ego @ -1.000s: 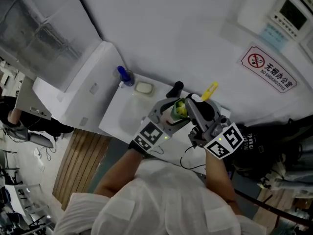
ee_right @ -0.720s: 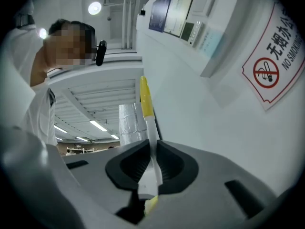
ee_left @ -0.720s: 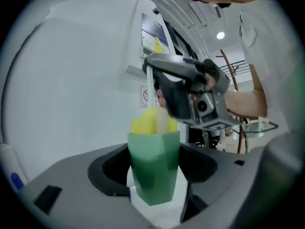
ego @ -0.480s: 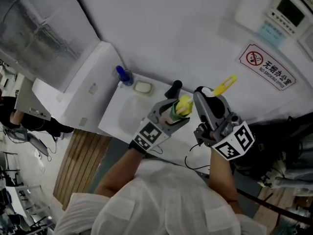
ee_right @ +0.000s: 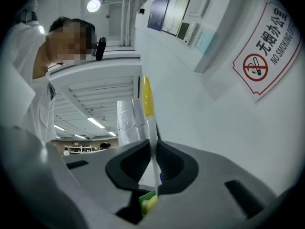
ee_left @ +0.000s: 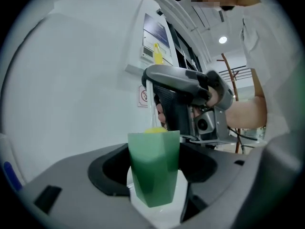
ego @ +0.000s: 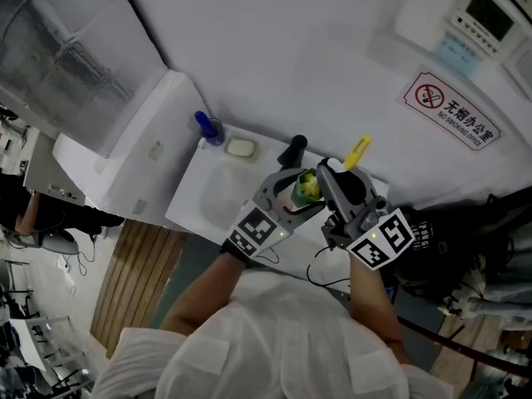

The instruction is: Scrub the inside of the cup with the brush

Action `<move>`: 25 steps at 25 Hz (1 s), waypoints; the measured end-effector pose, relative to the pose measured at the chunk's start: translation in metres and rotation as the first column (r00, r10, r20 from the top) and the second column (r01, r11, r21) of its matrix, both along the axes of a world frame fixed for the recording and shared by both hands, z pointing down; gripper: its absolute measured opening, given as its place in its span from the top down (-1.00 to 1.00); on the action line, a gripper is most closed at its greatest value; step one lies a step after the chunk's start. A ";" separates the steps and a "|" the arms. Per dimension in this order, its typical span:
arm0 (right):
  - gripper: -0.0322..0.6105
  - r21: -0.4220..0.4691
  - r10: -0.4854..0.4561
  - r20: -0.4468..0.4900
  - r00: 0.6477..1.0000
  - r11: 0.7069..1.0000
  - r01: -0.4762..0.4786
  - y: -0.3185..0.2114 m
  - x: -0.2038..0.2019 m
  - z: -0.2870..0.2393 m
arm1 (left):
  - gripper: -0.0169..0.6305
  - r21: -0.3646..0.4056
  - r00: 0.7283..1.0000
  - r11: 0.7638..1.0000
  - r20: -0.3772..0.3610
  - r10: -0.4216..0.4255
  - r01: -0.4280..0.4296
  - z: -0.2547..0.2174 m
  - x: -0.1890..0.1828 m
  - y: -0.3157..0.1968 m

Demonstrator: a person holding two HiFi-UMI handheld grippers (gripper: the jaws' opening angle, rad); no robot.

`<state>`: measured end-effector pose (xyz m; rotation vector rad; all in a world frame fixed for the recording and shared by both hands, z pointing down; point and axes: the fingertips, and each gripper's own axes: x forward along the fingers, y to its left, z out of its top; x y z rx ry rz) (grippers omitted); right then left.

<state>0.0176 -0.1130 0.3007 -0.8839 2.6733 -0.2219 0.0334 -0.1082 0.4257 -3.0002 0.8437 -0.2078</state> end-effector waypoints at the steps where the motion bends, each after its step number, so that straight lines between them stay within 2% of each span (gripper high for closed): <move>1: 0.77 -0.002 0.009 -0.012 1.000 1.000 -0.009 -0.001 0.001 -0.001 | 0.04 0.004 1.000 1.000 -0.010 0.000 0.000 0.000 0.001 0.000; 5: 0.77 0.023 0.028 -0.001 1.000 0.999 -0.028 0.000 0.008 -0.019 | 0.04 0.025 1.000 1.000 0.004 -0.004 0.004 0.002 0.004 -0.003; 11: 0.77 0.056 0.048 0.014 0.999 0.997 -0.049 -0.002 0.024 -0.040 | 0.04 0.015 1.000 1.000 0.009 0.000 0.000 0.010 0.009 -0.002; 15: 0.77 0.012 0.051 -0.004 0.999 0.999 -0.051 -0.004 0.025 -0.019 | 0.04 0.018 1.000 1.000 -0.010 0.005 -0.005 0.004 0.013 -0.004; 21: 0.77 -0.040 0.048 -0.034 0.998 0.998 -0.050 -0.005 0.022 0.018 | 0.04 0.002 0.999 1.000 0.040 0.022 -0.022 0.017 0.021 -0.003; 25: 0.77 -0.057 0.080 -0.069 0.994 0.995 -0.084 -0.012 0.029 0.029 | 0.03 -0.036 0.998 0.998 0.037 0.056 -0.054 0.034 0.031 -0.003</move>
